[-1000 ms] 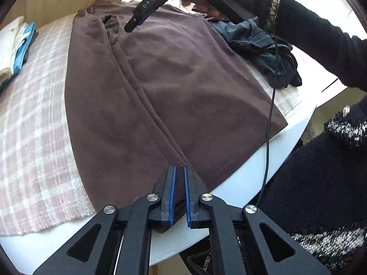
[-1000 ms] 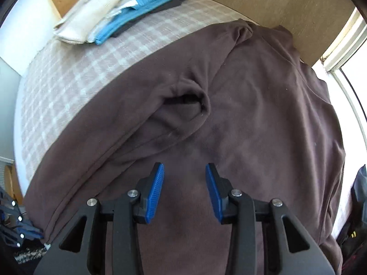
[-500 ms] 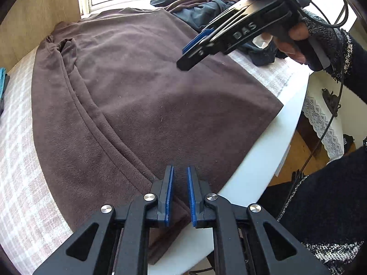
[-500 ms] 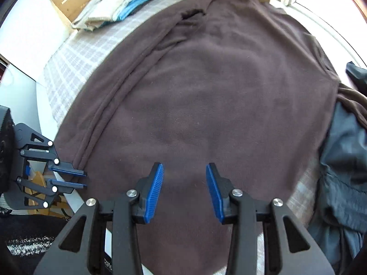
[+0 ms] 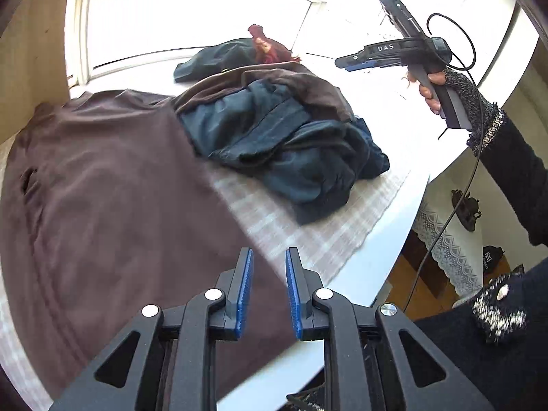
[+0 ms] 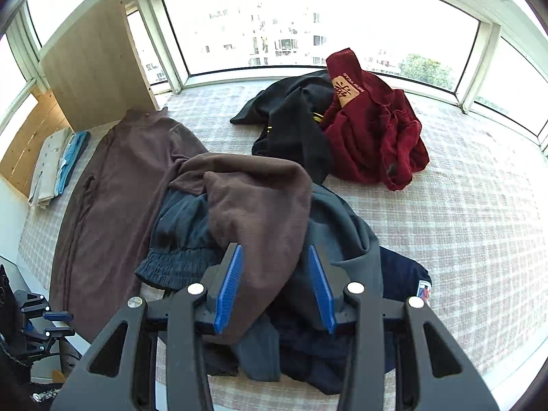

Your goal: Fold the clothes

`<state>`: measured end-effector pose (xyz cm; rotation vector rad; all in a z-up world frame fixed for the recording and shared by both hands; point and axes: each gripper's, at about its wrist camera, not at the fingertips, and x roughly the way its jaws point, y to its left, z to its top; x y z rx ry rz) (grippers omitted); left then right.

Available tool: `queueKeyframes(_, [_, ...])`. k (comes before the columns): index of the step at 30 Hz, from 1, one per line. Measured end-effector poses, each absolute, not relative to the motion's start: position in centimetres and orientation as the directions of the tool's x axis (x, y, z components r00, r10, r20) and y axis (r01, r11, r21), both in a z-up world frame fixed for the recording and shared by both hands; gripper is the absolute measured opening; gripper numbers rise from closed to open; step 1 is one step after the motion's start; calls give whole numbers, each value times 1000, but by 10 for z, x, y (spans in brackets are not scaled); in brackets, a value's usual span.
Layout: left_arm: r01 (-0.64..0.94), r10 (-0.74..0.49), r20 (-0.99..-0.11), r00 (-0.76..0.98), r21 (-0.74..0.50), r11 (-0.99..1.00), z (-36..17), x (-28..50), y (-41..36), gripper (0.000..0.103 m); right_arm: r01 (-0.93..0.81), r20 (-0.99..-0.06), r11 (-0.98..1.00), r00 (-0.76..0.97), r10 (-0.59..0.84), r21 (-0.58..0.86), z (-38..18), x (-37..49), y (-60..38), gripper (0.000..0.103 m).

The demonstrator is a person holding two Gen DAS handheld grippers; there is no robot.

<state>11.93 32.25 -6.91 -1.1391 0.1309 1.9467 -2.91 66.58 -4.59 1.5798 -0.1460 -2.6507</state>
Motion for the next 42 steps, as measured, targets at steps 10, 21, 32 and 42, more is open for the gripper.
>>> queueKeyframes(10, [-816, 566, -807, -170, -206, -540, -27, 65, 534, 41, 48, -884, -988, -441, -155, 149, -51, -54, 744, 40])
queueKeyframes(21, [-722, 605, -776, -177, -315, -616, -45, 42, 511, 9, 193, -844, -956, -453, -286, 221, -36, -108, 727, 40])
queueKeyframes(32, [-398, 706, -630, -323, -586, -705, -25, 87, 351, 9, 393, -907, -858, -117, -404, 332, -123, -269, 589, 50])
queueKeyframes(42, [-309, 732, -601, -321, -665, -680, -50, 112, 333, 9, 245, -822, -785, 144, -551, 569, -195, -310, 546, 27])
